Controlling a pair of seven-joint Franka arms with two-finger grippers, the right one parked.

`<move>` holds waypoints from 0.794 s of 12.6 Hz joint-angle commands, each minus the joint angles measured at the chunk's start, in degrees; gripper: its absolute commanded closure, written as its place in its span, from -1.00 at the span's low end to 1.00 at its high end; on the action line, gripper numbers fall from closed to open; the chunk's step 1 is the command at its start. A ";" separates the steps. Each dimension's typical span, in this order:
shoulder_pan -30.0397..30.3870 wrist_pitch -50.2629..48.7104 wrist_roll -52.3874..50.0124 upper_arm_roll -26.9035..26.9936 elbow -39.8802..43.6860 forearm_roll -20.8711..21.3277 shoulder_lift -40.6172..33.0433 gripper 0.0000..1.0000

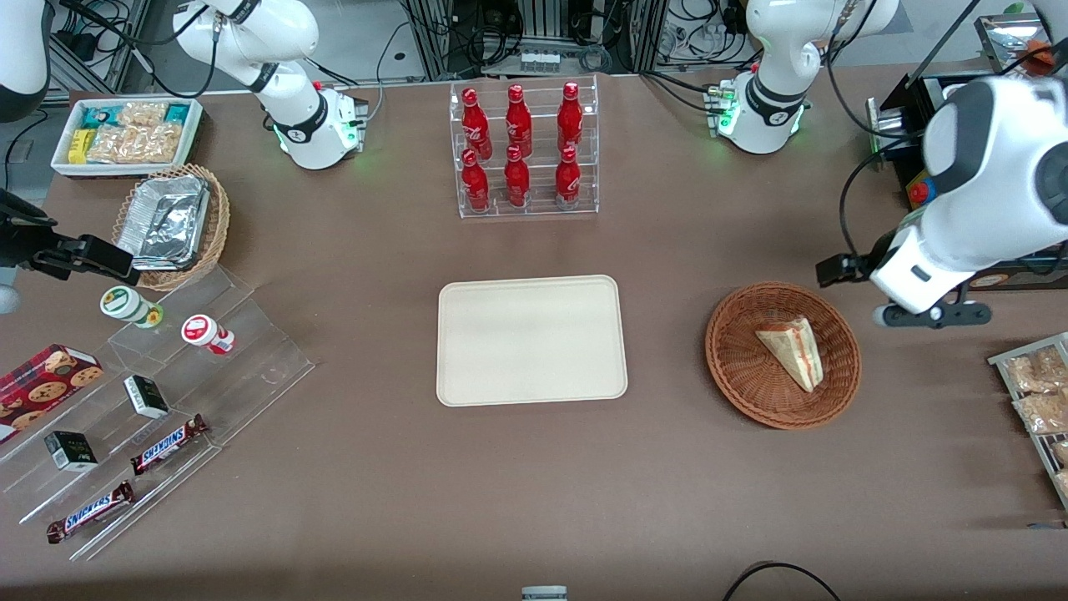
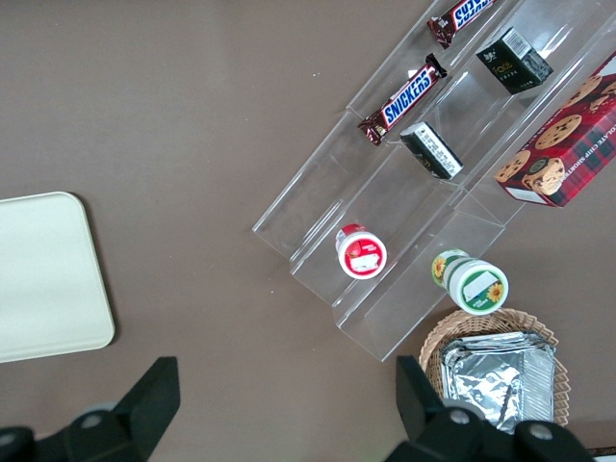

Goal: Place sandwich from basket to tray
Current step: 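Move the left gripper over the wrapped sandwich in the wicker basket, then lower the left gripper onto the wrapped sandwich and close on it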

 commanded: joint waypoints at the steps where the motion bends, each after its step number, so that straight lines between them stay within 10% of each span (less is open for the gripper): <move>1: 0.45 7.78 0.89 0.17 -6.54 -0.39 -1.01 -1.00; 10: 2.12 30.84 -2.78 0.70 -20.27 -0.83 2.33 -1.00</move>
